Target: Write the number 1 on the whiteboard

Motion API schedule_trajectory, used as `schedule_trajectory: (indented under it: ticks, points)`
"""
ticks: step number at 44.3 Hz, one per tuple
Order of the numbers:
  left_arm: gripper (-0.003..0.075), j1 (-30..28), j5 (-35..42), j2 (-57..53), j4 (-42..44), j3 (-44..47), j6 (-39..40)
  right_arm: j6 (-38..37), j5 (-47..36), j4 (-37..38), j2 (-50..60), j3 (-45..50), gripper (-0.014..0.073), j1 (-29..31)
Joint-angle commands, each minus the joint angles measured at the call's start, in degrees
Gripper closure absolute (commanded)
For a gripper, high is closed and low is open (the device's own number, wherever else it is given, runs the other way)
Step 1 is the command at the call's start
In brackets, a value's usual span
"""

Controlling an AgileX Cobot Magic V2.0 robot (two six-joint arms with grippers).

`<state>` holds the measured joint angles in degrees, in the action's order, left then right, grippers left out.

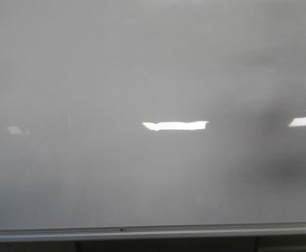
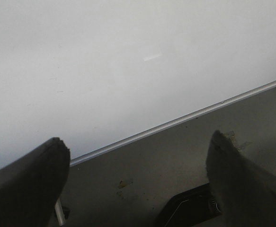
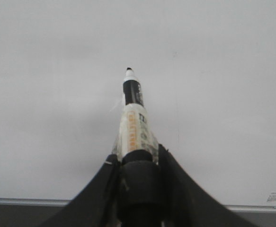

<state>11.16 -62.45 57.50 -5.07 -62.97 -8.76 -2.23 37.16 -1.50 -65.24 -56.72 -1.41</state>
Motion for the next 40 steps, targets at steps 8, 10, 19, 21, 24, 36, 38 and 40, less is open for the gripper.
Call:
schedule_trajectory:
  ticks: [8, 10, 19, 21, 24, 36, 38, 40]
  points:
    - [0.0155, -0.08, 2.79, -0.77, -0.78, -1.51, 0.49, 0.68, -8.38, 0.40, -3.00, -5.51, 0.0571, 0.39]
    - [0.0155, -0.08, 2.79, -0.77, -0.78, -1.51, 0.49, 0.68, -9.21, 0.40, -3.51, -5.85, 0.0571, 0.39]
    - [0.0155, -0.08, 2.79, -0.77, -0.78, -1.51, 0.49, 0.68, -13.15, 0.40, -5.19, -6.29, 0.0571, 0.39]
    - [0.0155, -0.08, 2.79, -0.77, -0.78, -1.51, 0.49, 0.68, -14.14, 0.40, -5.33, -6.29, 0.0571, 0.39]
    - [0.0155, -0.08, 2.79, -0.77, -0.78, -1.51, 0.49, 0.68, -15.50, 0.40, -5.65, -6.29, 0.0571, 0.39]
    - [0.0155, -0.08, 2.79, -0.77, -0.78, -1.51, 0.49, 0.68, -15.05, 0.40, -8.19, -6.29, 0.0571, 0.39]
    - [0.0155, -0.08, 2.79, -0.77, -0.78, -1.51, 0.49, 0.68, -13.19, 0.40, -8.55, -6.29, 0.0571, 0.39]
    - [0.0155, -0.08, 2.79, -0.77, -0.78, -1.51, 0.49, 0.68, -11.50, 0.40, -8.93, -6.29, 0.0571, 0.39]
